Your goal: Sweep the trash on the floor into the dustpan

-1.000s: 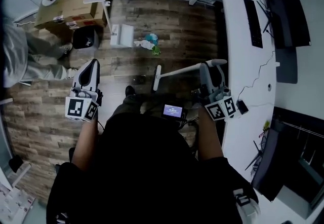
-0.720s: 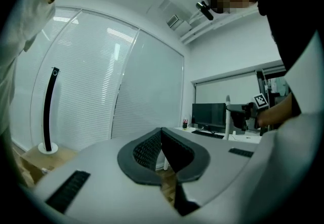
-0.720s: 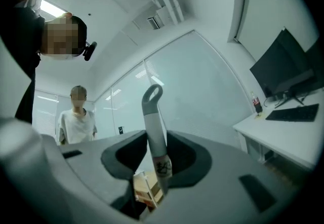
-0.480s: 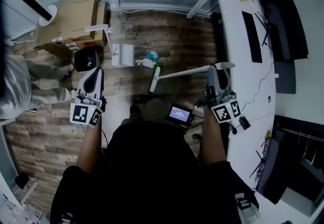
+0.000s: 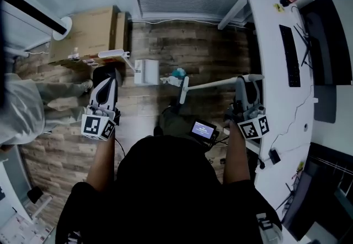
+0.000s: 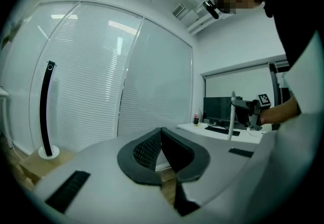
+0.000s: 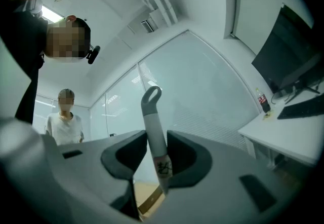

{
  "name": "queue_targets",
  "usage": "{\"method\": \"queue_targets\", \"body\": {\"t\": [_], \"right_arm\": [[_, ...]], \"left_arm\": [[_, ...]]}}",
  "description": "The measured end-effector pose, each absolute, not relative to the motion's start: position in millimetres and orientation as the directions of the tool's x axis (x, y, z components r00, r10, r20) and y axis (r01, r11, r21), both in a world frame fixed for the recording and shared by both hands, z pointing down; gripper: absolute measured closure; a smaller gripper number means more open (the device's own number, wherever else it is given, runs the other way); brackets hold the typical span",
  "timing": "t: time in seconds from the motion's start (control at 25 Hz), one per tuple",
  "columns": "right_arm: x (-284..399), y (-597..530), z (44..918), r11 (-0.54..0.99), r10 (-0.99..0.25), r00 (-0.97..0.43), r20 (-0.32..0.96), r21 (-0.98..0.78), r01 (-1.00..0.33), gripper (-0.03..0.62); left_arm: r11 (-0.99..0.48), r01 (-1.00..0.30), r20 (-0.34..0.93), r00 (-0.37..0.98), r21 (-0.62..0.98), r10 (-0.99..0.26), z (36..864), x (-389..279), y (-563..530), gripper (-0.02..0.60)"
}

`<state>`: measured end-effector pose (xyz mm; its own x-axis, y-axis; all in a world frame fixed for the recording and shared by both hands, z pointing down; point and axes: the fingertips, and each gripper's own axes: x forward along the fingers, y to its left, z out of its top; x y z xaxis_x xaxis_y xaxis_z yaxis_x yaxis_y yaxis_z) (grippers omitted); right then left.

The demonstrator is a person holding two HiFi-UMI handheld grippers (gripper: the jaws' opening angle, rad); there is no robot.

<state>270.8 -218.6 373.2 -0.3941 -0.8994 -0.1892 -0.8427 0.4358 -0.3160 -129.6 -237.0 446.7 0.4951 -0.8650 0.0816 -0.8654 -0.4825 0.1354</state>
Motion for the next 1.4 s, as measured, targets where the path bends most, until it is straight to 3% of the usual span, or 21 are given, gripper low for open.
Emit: {"method": "queue_targets", "body": {"t": [0.44,0.68,0.8,0.96,1.2,1.4], "right_arm": [[290,-299,385,0.525,-0.851,-0.504,-0.144,-0.232,-0.819,0.477],[318,-324,417,0.514,-0.856,-0.513,-0.062,-0.206,-0.833,0.480],[330,-332,431,0.520,-0.851,-0.523,-0.040,-0.198,-0.831,0.480],[351,-333,446,0.505,-0.858,-0.514,-0.007,-0.201,-0.839,0.482],[380,-332,452,0.423,-0.901,-0.433,0.014,-0.186,-0.887,0.484],[399,-334,465,0.334,-0.933,-0.350,0.079,-0.162,-0.928,0.488]], "left_arm": [[-0.482,-0.873,0.149,0.487,0.075,-0.860,446,-127,-322,0.567],[-0.612,-0.789,0.292,0.576,-0.045,-0.764,463,-117,-357,0.509],[-0.722,-0.682,0.416,0.626,-0.117,-0.659,481,-114,-370,0.461],[-0.893,-0.434,0.612,0.677,-0.117,-0.410,524,-109,-372,0.406],[-0.986,-0.132,0.870,0.468,-0.103,-0.154,597,-158,-380,0.377],[-1.000,0.002,0.931,0.365,0.000,0.001,640,-183,-384,0.378]]}}
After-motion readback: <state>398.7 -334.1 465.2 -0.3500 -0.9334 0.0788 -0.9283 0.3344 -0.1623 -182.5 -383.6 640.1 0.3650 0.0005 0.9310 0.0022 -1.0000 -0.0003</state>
